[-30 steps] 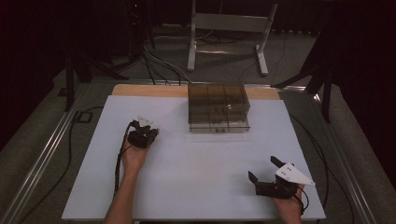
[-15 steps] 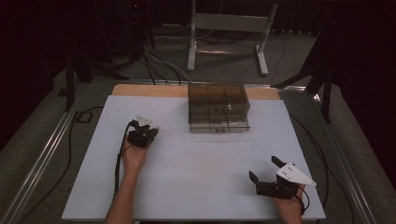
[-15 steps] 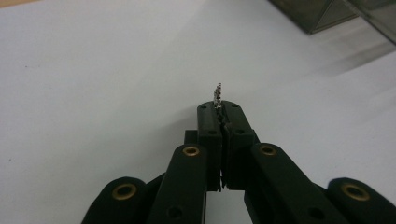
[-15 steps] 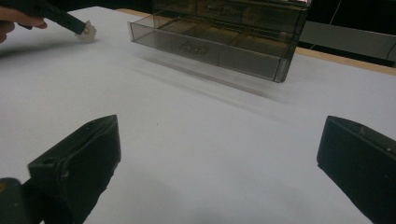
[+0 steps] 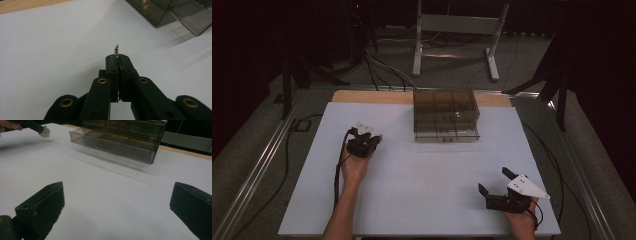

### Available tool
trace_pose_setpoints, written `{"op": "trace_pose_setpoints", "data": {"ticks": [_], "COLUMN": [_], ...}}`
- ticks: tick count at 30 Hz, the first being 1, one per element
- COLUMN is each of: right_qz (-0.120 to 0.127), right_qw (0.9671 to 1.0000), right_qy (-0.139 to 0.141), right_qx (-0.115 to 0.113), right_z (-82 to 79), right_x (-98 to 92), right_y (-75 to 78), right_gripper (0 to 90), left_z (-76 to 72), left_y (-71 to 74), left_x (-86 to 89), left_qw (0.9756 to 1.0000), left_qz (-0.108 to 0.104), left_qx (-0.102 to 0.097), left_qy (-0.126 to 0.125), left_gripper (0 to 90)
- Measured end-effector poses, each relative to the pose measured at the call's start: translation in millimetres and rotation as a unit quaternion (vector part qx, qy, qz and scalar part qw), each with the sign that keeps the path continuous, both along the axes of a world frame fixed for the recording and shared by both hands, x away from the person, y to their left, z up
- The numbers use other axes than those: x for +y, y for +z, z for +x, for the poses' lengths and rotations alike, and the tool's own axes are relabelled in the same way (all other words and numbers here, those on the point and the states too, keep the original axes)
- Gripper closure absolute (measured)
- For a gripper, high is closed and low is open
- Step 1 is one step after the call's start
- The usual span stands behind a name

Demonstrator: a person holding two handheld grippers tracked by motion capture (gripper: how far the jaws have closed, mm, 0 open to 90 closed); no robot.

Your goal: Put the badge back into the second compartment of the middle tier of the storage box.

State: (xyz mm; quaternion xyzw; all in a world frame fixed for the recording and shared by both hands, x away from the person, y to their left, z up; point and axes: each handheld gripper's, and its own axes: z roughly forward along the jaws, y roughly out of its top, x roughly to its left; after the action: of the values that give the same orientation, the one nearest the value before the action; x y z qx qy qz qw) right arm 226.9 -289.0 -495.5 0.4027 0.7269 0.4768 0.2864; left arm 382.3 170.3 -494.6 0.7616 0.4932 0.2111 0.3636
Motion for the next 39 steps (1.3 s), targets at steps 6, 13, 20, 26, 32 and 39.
{"op": "trace_pose_setpoints", "data": {"ticks": [6, 13, 20, 26, 32, 39], "right_qz": [0.0, 0.0, 0.0, -0.001, -0.001, 0.0], "right_qw": [1.0, 1.0, 1.0, 1.0, 1.0, 1.0], "right_qy": [0.0, 0.0, 0.0, 0.001, 0.001, 0.001], "right_qx": [0.0, 0.001, 0.001, 0.0, 0.001, 0.002], "right_z": [0.1, 0.0, 0.1, 0.3, 0.3, 0.5], "right_x": [-0.2, 0.1, 0.3, 0.9, 0.9, 1.1], "right_y": [0.0, 0.0, -0.2, -0.4, -0.5, -0.6], "right_gripper": [0.0, 0.0, 0.0, 0.0, 0.0, 0.0], "left_z": [-2.0, -3.5, -4.7, -4.6, -4.8, -4.1], "left_y": [6.2, 14.5, 23.3, 34.8, 41.5, 48.4], "left_x": [-0.1, -2.4, -4.5, -10.3, -15.4, -21.4], "left_qw": [1.0, 0.9998, 0.9995, 0.9991, 0.9987, 0.9981], "left_qz": [-0.008, -0.015, -0.025, -0.026, -0.028, -0.033], "left_qx": [-0.003, -0.007, -0.013, -0.022, -0.027, -0.031], "left_qy": [-0.004, -0.013, -0.017, -0.026, -0.033, -0.042], "left_gripper": [89.3, 89.3, 89.3, 89.3, 89.3, 89.3]}}
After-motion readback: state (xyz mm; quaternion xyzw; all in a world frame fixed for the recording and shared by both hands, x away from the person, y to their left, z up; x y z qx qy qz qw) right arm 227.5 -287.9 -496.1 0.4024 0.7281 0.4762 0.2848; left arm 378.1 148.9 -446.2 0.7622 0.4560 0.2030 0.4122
